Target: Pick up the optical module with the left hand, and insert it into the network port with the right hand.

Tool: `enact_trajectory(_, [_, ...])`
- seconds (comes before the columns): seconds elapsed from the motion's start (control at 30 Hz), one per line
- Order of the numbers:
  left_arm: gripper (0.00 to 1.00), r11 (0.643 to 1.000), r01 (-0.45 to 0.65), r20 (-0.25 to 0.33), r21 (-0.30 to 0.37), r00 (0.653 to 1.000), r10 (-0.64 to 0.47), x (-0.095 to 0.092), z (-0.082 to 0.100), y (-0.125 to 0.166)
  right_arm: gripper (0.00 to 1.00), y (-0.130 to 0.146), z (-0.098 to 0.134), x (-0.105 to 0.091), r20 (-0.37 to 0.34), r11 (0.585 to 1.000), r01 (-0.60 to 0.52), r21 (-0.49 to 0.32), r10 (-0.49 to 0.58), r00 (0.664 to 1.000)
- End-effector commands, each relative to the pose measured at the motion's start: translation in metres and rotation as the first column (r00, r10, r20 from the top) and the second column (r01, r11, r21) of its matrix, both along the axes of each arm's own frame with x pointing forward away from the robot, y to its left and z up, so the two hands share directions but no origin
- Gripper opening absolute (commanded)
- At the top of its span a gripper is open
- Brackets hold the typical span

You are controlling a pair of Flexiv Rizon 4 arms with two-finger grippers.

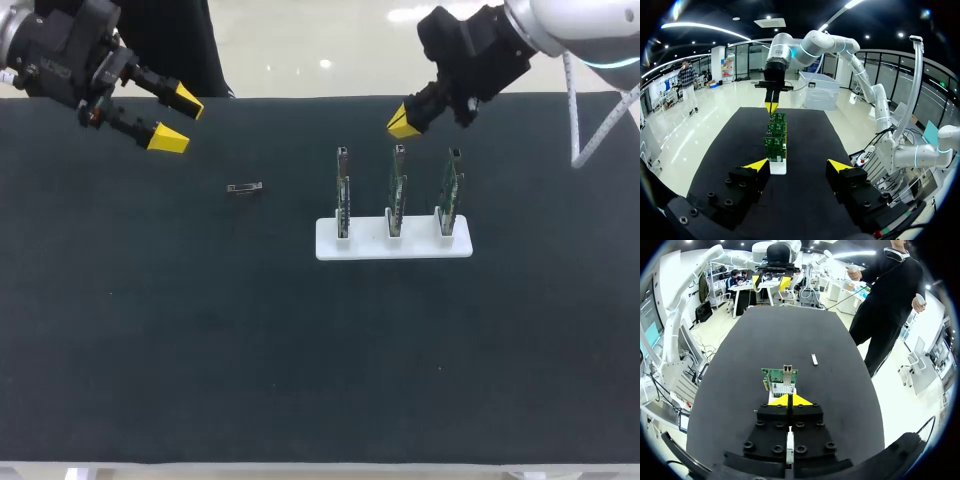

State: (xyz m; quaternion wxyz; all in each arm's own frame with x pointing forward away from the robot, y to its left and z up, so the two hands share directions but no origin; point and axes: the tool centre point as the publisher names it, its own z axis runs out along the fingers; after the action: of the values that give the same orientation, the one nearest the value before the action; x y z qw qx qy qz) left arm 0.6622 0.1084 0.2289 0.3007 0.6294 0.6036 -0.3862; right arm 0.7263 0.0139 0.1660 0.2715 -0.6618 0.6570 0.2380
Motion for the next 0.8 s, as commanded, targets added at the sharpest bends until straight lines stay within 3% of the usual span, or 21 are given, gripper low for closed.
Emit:
enact_trajectory(0.03, [1.0,1.0,0.0,-0.001,0.003,1.0,0.0,0.001,0.0,-0.001,0.0,-0.001,-0.003,-0.003,0.003,1.0,0.002,0.003,-0.002,1.0])
enact_trajectory(0.8, [1.0,1.0,0.0,-0.001,0.003,1.0,0.0,0.001,0.0,-0.001,0.0,-0.002,-0.017,-0.007,0.022,1.0,0.0,0.026,0.0,1.0])
